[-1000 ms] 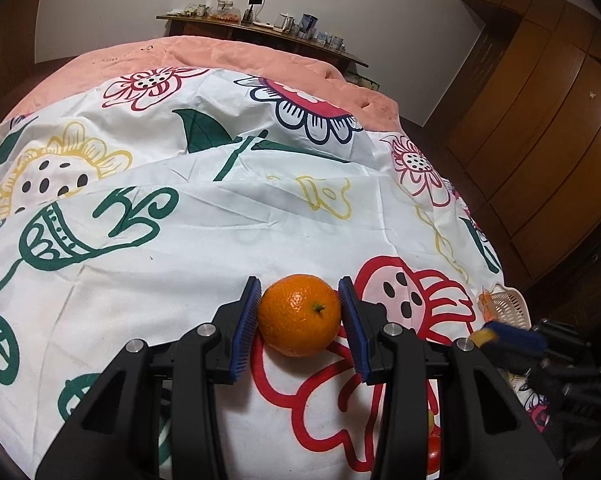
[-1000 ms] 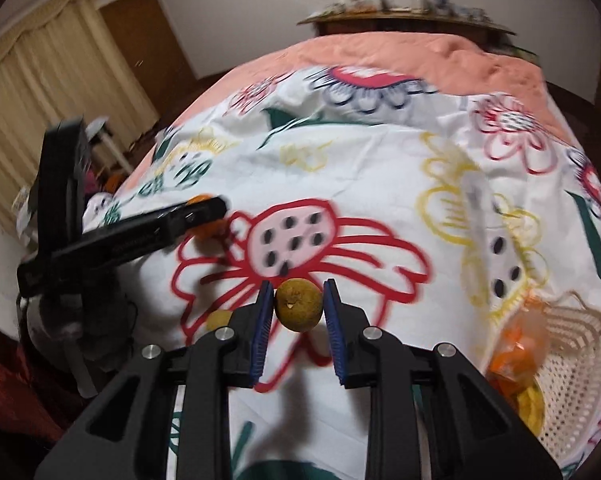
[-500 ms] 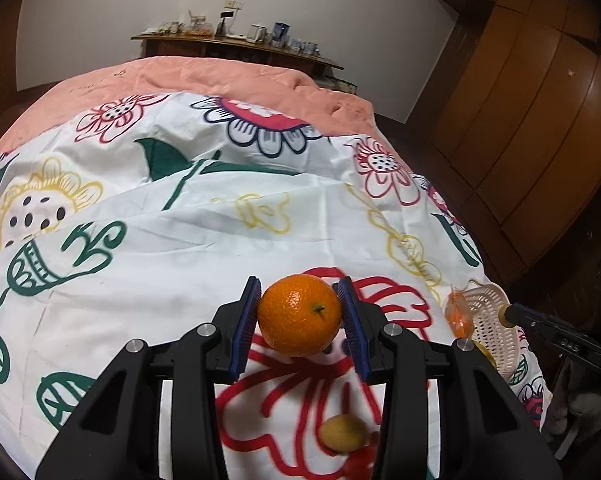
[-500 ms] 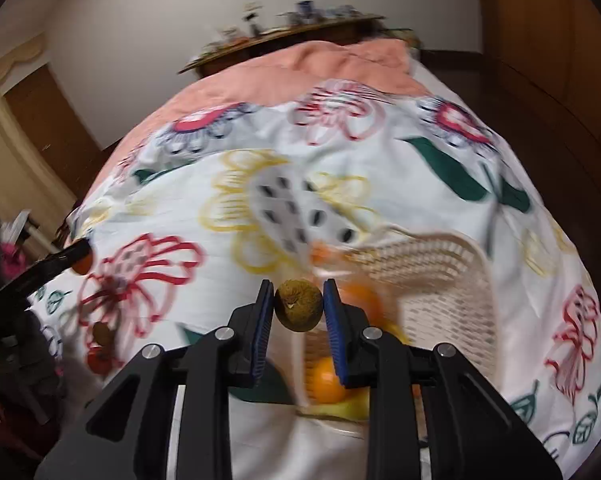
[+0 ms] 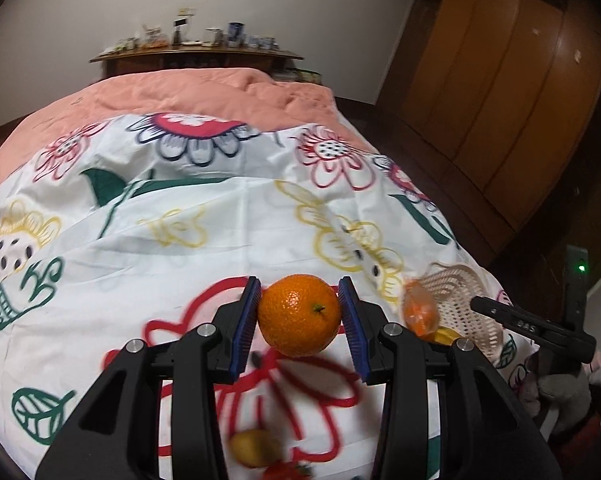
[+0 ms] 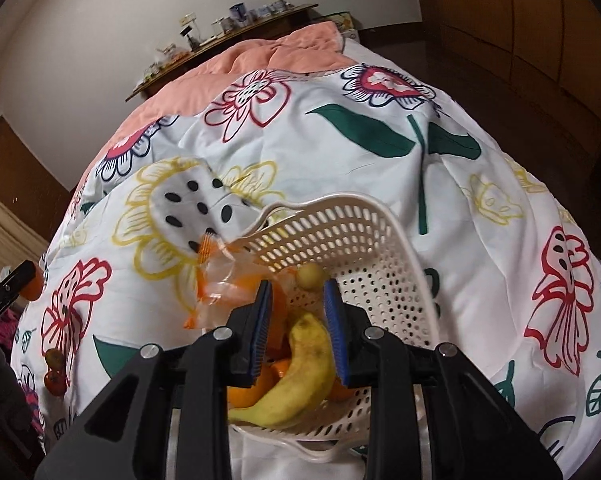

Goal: Organize fruits
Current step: 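Drop the yellow-green fruit into the basket with the right tool while the left tool drops its orange in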

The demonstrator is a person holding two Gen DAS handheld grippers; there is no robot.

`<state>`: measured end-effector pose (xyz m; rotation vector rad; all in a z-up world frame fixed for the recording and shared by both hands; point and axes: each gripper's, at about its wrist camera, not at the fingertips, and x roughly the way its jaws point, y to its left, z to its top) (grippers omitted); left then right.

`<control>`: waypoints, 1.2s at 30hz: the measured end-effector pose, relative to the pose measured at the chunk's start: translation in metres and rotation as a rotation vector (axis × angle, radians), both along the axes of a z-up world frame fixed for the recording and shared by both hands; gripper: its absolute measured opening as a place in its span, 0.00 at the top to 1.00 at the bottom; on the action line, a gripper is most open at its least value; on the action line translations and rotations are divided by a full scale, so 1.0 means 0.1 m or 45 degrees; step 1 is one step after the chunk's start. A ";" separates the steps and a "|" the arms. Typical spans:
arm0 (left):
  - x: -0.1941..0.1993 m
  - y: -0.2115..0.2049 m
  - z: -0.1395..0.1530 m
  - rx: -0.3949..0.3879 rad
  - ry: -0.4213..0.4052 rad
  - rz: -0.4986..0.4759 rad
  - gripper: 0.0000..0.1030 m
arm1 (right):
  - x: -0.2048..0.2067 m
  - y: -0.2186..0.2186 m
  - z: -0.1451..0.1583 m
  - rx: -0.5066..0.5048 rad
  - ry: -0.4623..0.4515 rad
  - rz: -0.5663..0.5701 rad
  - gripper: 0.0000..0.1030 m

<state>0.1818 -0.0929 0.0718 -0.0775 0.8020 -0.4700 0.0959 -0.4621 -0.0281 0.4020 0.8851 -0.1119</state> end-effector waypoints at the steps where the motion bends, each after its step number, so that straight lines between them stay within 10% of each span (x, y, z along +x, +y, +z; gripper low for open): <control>1: -0.01 -0.07 0.01 0.005 -0.002 -0.025 0.60 | -0.01 -0.02 0.00 0.005 -0.005 -0.006 0.74; 30: -0.10 -1.95 -0.34 0.185 0.109 -0.519 0.60 | -0.33 -0.41 0.09 0.002 -0.229 -0.132 0.61; 33: -0.07 -2.01 -0.35 0.159 0.128 -0.536 0.60 | -0.38 -0.43 0.13 -0.032 -0.283 -0.172 0.33; 36: -0.06 -2.07 -0.35 0.151 0.131 -0.541 0.60 | -0.41 -0.43 0.18 -0.087 -0.321 -0.200 0.29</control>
